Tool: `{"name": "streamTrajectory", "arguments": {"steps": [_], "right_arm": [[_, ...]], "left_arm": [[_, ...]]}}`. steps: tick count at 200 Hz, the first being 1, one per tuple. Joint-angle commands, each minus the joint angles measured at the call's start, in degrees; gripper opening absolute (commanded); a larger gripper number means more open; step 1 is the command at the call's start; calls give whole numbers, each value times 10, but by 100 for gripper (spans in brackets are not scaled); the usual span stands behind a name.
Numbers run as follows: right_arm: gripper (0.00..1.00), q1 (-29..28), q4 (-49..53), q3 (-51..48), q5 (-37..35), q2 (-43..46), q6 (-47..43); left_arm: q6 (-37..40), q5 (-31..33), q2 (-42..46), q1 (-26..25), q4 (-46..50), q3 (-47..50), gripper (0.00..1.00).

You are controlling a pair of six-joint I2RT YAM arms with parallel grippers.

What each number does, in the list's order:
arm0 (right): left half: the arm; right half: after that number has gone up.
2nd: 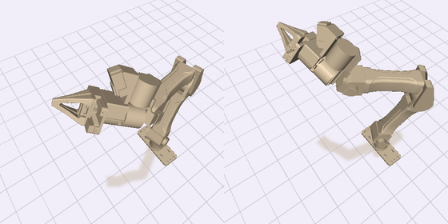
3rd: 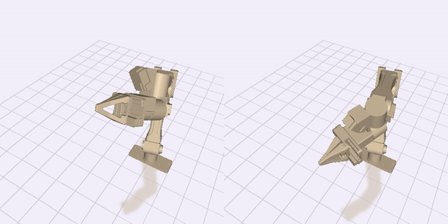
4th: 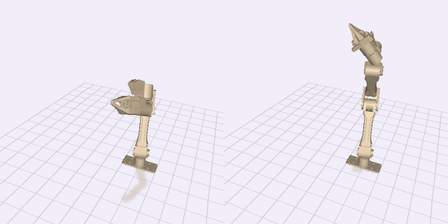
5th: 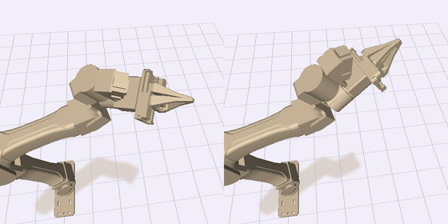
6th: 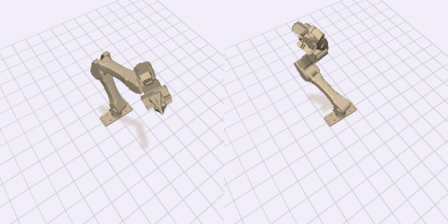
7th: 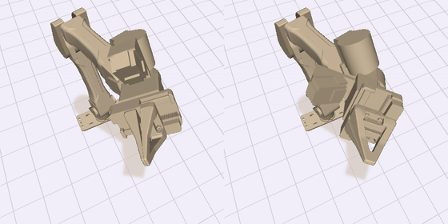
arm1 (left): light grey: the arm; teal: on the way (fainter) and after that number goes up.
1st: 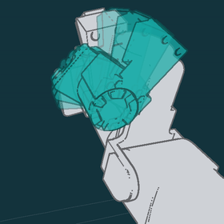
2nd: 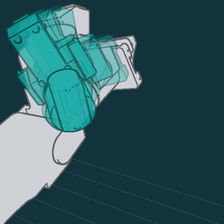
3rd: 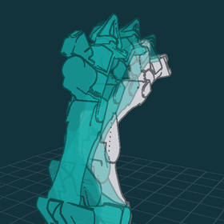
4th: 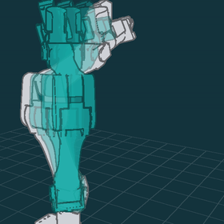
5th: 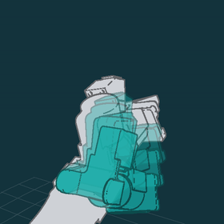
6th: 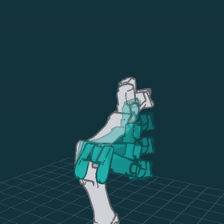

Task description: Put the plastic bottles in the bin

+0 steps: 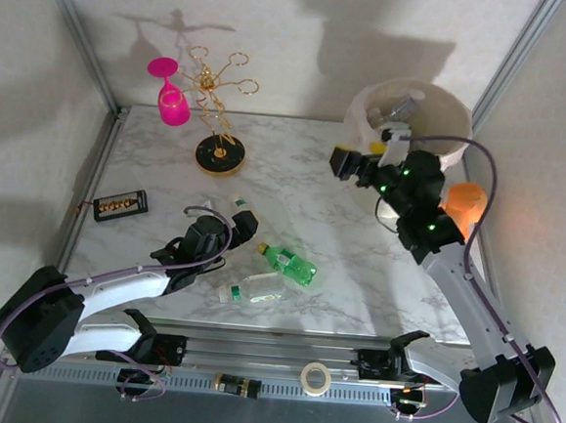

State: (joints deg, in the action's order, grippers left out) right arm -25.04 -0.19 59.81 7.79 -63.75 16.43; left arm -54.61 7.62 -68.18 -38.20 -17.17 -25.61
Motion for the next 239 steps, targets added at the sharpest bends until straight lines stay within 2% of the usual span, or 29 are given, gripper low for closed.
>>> {"name": "streamTrajectory", "arguments": {"steps": [1, 36, 103, 188, 239], "right_arm": [[99, -37, -50, -51, 3, 7, 27], [99, -76, -64, -114, -13, 7, 48], [99, -80, -76, -159, -66, 7, 65], [99, -80, -74, -171, -90, -4, 61], [99, -80, -66, -179, -108, 9, 54]], "left_arm": [[-25, 54, 0, -15, 54, -26, 100], [-34, 55, -40, -30, 61, -44, 100], [-37, 24, -178, -45, 104, -140, 99], [-25, 79, -293, -58, 216, -244, 100], [-20, 109, -332, -58, 233, -265, 98]]}}
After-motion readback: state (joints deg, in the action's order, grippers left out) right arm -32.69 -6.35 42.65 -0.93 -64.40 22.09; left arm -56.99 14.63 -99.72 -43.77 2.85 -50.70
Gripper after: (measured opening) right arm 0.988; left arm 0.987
